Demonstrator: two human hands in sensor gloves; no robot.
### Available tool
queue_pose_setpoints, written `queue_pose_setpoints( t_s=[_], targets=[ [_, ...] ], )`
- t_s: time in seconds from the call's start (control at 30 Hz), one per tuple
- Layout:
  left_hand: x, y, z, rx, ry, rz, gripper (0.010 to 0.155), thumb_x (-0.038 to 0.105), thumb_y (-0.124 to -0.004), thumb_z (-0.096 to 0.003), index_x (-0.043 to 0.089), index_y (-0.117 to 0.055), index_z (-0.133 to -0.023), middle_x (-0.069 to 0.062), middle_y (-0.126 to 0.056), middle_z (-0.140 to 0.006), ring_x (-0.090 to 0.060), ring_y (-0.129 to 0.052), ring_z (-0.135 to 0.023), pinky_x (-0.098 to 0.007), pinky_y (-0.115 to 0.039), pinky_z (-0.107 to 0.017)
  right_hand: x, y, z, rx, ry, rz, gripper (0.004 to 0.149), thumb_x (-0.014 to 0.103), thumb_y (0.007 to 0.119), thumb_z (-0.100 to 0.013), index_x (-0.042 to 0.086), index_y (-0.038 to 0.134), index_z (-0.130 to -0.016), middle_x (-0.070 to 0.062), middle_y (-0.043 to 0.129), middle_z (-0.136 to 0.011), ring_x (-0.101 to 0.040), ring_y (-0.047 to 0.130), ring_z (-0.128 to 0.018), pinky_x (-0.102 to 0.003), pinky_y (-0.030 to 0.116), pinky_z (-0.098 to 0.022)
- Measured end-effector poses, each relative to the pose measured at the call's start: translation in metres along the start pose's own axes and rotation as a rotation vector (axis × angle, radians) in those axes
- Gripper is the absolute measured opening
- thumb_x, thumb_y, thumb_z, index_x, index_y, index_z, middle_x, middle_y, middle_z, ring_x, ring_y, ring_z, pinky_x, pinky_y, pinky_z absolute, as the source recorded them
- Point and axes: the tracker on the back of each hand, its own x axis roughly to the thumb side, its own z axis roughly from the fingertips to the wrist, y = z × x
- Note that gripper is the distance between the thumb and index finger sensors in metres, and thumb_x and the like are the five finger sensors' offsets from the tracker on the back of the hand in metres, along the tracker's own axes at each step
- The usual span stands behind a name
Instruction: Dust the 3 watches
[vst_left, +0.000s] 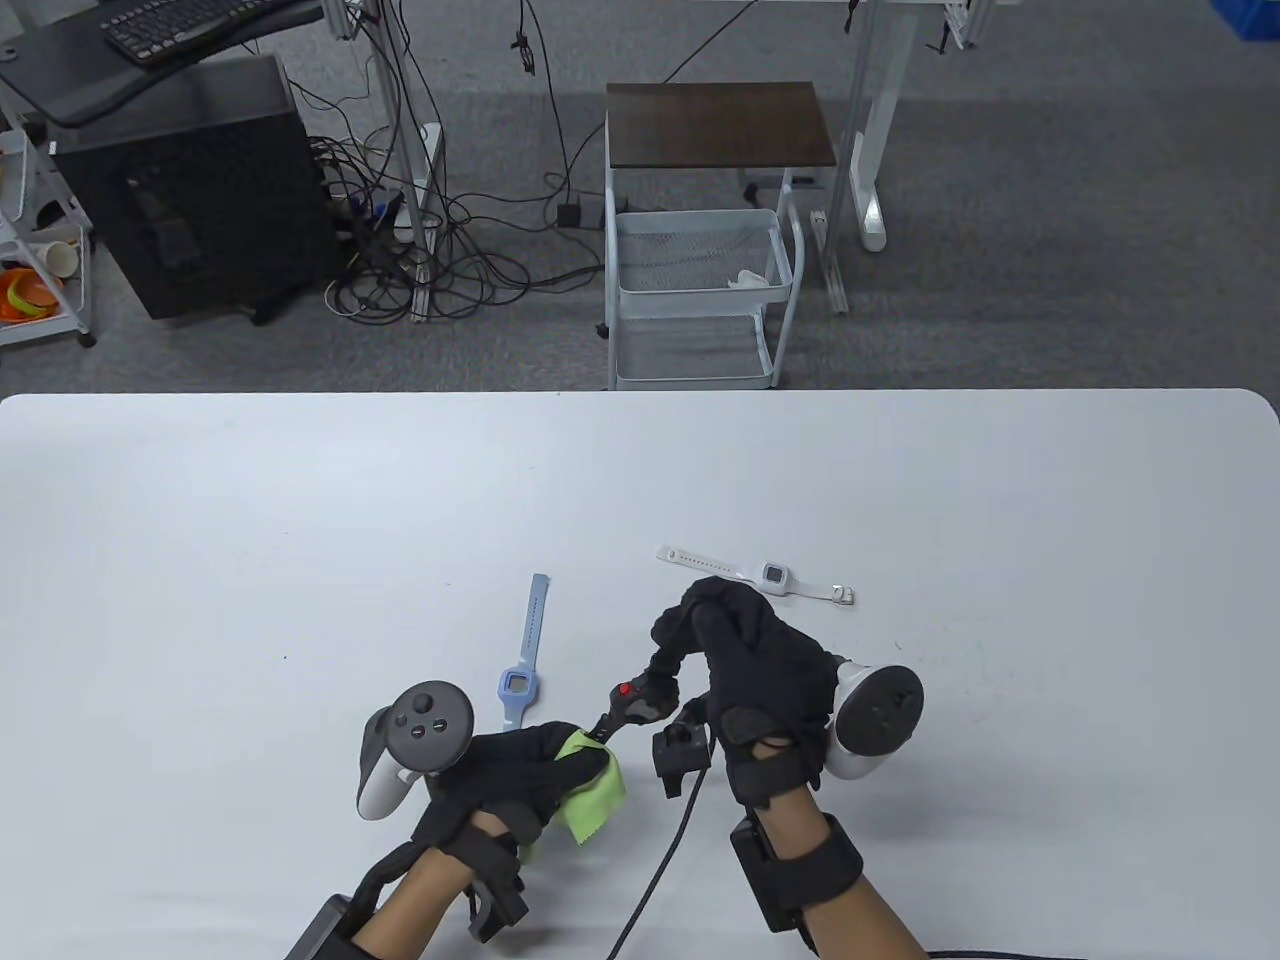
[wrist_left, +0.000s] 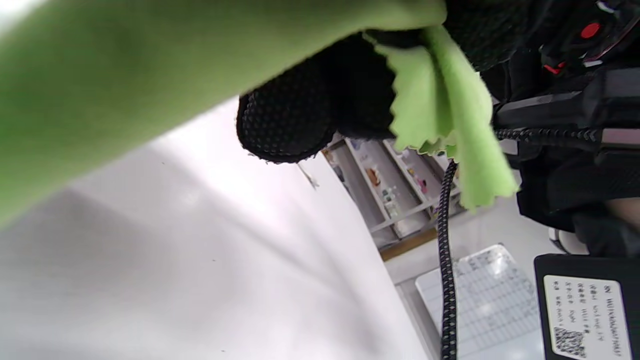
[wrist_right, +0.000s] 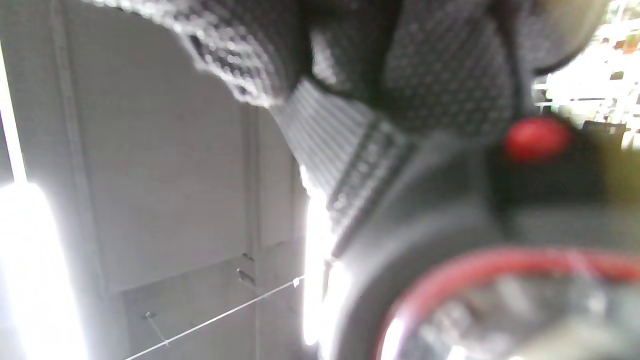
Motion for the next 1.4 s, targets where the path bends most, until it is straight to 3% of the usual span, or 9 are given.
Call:
queue_pose_setpoints(
  t_s=[0.2,0.37,0.57,0.8,1.0,1.2,1.4],
  targets=[
    [0.001,-0.004,-0.002,-0.032,-0.005,-0.057,0.045,0.049,-0.074,-0.057,0.025,-0.073,-0.095,0.011,-0.093,-0.084,-0.017,-0.098,-0.083,-0.056,-0.063,-0.074,0.0,0.001,0.001,-0.002,-0.013,0.003,0.037,0.036,0.079,-0.042,0.013,0.089,-0.069,-0.008,0.108,-0.046,-0.028,0.105,-0.029,-0.057,0.074,-0.044],
    [0.0,-0.003,-0.002,-0.04,-0.008,-0.02,0.045,0.05,-0.074,-0.0566,0.025,-0.074,-0.094,0.011,-0.094,-0.076,-0.015,-0.099,-0.074,-0.056,-0.062,-0.074,0.001,0.0,0.0,-0.013,-0.01,-0.02,0.037,0.036,0.079,-0.042,0.013,0.089,-0.069,-0.008,0.108,-0.046,-0.028,0.105,-0.029,-0.057,0.074,-0.044],
    [-0.003,-0.003,-0.001,-0.04,-0.022,0.039,0.048,0.059,-0.071,-0.0555,0.021,-0.083,-0.084,0.013,-0.099,-0.058,-0.012,-0.105,-0.056,-0.053,-0.069,-0.069,0.005,-0.006,-0.002,-0.043,-0.015,-0.046,0.037,0.036,0.079,-0.043,0.013,0.089,-0.069,-0.008,0.108,-0.046,-0.028,0.105,-0.029,-0.057,0.074,-0.044],
    [0.002,-0.007,-0.001,-0.074,-0.016,-0.037,0.045,0.046,-0.074,-0.0567,0.025,-0.071,-0.097,0.012,-0.091,-0.086,-0.017,-0.095,-0.086,-0.059,-0.058,-0.075,0.003,-0.006,-0.001,-0.053,-0.02,-0.046,0.037,0.036,0.079,-0.043,0.013,0.089,-0.069,-0.008,0.108,-0.045,-0.028,0.105,-0.029,-0.057,0.074,-0.044],
    [-0.005,-0.005,-0.002,-0.069,0.013,0.044,0.046,0.048,-0.073,-0.0575,0.022,-0.071,-0.095,0.008,-0.09,-0.077,-0.018,-0.094,-0.075,-0.061,-0.055,-0.074,0.001,-0.006,0.0,-0.062,-0.012,-0.055,0.037,0.037,0.078,-0.043,0.013,0.089,-0.069,-0.007,0.108,-0.046,-0.027,0.105,-0.029,-0.057,0.074,-0.043],
    [-0.006,-0.002,-0.001,-0.052,-0.011,0.071,0.048,0.059,-0.07,-0.0558,0.021,-0.083,-0.083,0.012,-0.097,-0.057,-0.014,-0.102,-0.056,-0.056,-0.066,-0.069,0.002,-0.012,-0.002,-0.091,0.001,-0.1,0.037,0.036,0.078,-0.043,0.013,0.088,-0.07,-0.008,0.108,-0.046,-0.028,0.105,-0.029,-0.057,0.074,-0.044],
    [0.002,-0.008,-0.003,-0.089,-0.028,0.024,0.046,0.049,-0.071,-0.0575,0.021,-0.076,-0.094,0.009,-0.095,-0.08,-0.019,-0.099,-0.079,-0.057,-0.063,-0.072,0.004,-0.014,-0.003,-0.101,-0.014,-0.095,0.037,0.036,0.079,-0.043,0.013,0.089,-0.069,-0.008,0.108,-0.046,-0.028,0.105,-0.029,-0.057,0.074,-0.044]
  ],
)
